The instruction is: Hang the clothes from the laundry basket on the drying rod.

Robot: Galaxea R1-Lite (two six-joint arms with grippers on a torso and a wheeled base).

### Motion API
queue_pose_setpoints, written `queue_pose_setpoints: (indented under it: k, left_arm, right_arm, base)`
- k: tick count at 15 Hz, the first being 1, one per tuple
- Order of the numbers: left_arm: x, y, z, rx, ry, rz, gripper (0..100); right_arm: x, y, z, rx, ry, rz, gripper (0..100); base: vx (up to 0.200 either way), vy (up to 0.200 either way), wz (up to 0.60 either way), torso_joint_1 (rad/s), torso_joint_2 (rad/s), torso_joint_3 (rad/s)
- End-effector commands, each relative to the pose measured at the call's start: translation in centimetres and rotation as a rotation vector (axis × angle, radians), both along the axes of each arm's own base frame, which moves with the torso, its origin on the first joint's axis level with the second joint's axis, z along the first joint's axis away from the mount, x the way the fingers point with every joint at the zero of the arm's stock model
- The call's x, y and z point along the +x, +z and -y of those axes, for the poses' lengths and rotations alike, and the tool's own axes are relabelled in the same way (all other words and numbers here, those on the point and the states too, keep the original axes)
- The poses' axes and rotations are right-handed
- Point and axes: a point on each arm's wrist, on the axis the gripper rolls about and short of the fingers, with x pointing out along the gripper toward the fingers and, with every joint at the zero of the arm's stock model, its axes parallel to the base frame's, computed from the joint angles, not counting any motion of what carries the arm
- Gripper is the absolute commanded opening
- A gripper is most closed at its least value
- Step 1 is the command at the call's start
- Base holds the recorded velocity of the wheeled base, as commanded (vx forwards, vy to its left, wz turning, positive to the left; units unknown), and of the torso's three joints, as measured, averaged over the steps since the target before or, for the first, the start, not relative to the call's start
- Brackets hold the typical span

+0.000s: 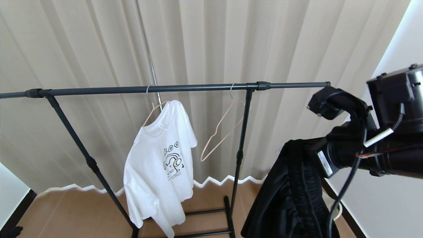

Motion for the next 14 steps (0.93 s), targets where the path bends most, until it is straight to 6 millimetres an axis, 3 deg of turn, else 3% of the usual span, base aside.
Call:
queue_pose_setpoints:
  k: [1, 3, 7, 11, 14]
  left_arm:
    - [7.1, 2.7, 3.1, -0.087, -0.13, -0.269, 100]
    - [9.4, 2.7, 6.2, -0.094, -0.159, -0.361, 100]
    - [11.8, 1.7, 12.1, -0.117, -0.235, -0.502, 100]
    - [13.5, 0.5, 15.9, -0.11, -0.31, -0.493, 100]
    - [14.1, -0.5, 18.2, -0.131, -0.359, -0.47, 100]
  right_arm:
    - [2.9, -0.8, -3.9, 0.105, -0.091, -0.144, 0]
    - [3.5, -0.9, -5.0, 0.166, -0.137, -0.159, 0]
    - [3.6, -0.2, -7.2, 0.243, -0.253, -0.098, 0]
    - [5.8, 0.2, -9.3, 0.293, -0.361, -0.013, 0]
    - [5.8, 1.5, -10.6, 0.35, -0.349, 0.018, 0]
  base:
    - [0.0, 0.0, 0.0, 0.0, 0.0, 0.0]
    - [0.0, 0.0, 0.0, 0.0, 0.0, 0.0]
    - [0.0, 0.0, 0.0, 0.0, 0.0, 0.0]
    - [0.0, 0.0, 0.0, 0.0, 0.0, 0.0]
    - [0.0, 0.0, 0.0, 0.0, 0.0, 0.0]
